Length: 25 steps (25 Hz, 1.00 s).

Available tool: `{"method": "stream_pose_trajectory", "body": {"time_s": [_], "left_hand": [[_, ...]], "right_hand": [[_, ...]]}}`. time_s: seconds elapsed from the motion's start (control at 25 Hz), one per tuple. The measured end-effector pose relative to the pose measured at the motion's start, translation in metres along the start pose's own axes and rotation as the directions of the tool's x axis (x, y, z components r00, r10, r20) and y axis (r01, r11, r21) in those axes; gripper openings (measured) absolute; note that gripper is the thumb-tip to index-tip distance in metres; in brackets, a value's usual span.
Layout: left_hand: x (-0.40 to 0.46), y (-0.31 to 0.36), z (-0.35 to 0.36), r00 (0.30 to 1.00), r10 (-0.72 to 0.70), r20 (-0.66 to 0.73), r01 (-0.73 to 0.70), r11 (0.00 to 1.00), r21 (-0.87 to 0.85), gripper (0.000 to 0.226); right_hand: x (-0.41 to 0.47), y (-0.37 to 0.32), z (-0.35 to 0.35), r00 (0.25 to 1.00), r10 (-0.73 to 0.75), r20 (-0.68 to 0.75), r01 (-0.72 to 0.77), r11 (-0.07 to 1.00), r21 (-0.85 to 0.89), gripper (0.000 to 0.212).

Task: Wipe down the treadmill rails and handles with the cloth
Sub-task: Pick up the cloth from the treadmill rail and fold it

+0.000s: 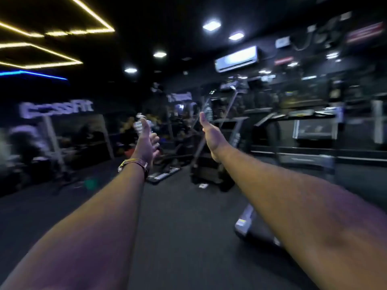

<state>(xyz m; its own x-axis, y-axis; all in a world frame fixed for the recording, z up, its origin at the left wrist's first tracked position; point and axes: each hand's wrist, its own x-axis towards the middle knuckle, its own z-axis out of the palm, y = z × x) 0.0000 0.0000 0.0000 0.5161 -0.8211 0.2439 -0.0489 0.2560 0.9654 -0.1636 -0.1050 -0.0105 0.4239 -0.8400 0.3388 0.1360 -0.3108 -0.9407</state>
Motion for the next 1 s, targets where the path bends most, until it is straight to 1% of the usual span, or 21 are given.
{"method": "stream_pose_trajectory", "body": {"time_s": [0.04,0.08,0.2,0.32,0.44,0.52,0.56,0.64,0.76,0.88,0.92,1.0], "left_hand": [[0.005,-0.016,0.035,0.998,-0.021,0.060,0.021,1.000,0.000,0.097],[0.012,-0.030,0.067,0.994,-0.052,0.097,0.051,0.999,0.014,0.097],[0.001,-0.072,0.214,0.952,-0.099,0.289,0.101,0.995,0.009,0.090],[-0.026,-0.100,0.362,0.883,-0.102,0.458,0.136,0.990,-0.040,0.085],[-0.057,-0.114,0.482,0.808,-0.117,0.577,0.173,0.984,-0.044,0.094],[-0.083,-0.118,0.562,0.756,-0.105,0.646,0.194,0.979,-0.069,0.096],[-0.097,-0.118,0.600,0.729,-0.082,0.680,0.192,0.977,-0.088,0.091],[-0.126,-0.116,0.671,0.663,-0.044,0.748,0.202,0.972,-0.123,0.081],[-0.171,-0.116,0.756,0.561,-0.027,0.828,0.237,0.963,-0.129,0.075],[-0.219,-0.127,0.842,0.441,-0.022,0.897,0.259,0.960,-0.103,0.078],[-0.234,-0.131,0.869,0.403,-0.023,0.915,0.275,0.956,-0.097,0.078],[-0.259,-0.144,0.925,0.329,-0.055,0.943,0.319,0.946,-0.056,0.088]], "right_hand": [[-0.011,0.005,-0.032,1.000,0.010,-0.025,-0.011,1.000,-0.015,0.085],[-0.016,0.010,-0.063,0.995,0.028,-0.093,-0.028,1.000,0.001,0.087],[-0.056,0.031,-0.194,0.954,0.043,-0.297,-0.065,0.996,-0.067,0.083],[-0.099,0.046,-0.326,0.887,0.033,-0.460,-0.097,0.989,-0.115,0.076],[-0.137,0.049,-0.436,0.832,0.037,-0.554,-0.132,0.982,-0.132,0.071],[-0.166,0.044,-0.505,0.776,0.009,-0.631,-0.139,0.978,-0.157,0.081],[-0.181,0.040,-0.537,0.741,-0.011,-0.671,-0.146,0.973,-0.177,0.086],[-0.211,0.031,-0.597,0.676,-0.050,-0.735,-0.158,0.965,-0.211,0.086],[-0.256,0.020,-0.672,0.586,-0.063,-0.808,-0.204,0.953,-0.223,0.086],[-0.303,0.011,-0.741,0.481,-0.069,-0.874,-0.243,0.947,-0.209,0.073],[-0.317,0.011,-0.765,0.444,-0.069,-0.893,-0.259,0.945,-0.202,0.072],[-0.342,0.012,-0.812,0.375,-0.074,-0.924,-0.287,0.939,-0.192,0.075]]}}
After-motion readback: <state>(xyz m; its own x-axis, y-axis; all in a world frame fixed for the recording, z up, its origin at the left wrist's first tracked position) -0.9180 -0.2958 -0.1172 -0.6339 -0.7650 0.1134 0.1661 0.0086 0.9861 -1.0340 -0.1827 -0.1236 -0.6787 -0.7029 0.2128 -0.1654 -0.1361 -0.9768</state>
